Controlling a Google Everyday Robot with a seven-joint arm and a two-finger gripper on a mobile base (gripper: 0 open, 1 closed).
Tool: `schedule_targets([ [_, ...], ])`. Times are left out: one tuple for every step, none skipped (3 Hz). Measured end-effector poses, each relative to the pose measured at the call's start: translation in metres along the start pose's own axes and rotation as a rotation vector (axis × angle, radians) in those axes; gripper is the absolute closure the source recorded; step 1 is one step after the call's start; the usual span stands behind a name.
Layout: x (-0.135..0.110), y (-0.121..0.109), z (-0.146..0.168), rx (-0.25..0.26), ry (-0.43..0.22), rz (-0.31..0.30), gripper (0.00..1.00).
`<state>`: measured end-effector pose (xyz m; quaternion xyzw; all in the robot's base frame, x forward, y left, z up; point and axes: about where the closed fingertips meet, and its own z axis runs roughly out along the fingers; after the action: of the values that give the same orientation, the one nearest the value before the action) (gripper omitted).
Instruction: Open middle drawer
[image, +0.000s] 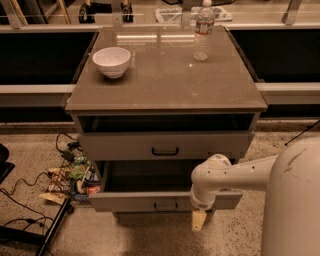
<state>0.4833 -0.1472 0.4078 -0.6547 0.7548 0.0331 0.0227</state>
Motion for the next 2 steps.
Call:
schedule_targets([
  [-0.0063,0.0454,-0.0151,-0.033,0.016,0.043,0.41],
  [-0.0063,0.0468,-0.0164,-0.035,0.017,0.046,0.65],
])
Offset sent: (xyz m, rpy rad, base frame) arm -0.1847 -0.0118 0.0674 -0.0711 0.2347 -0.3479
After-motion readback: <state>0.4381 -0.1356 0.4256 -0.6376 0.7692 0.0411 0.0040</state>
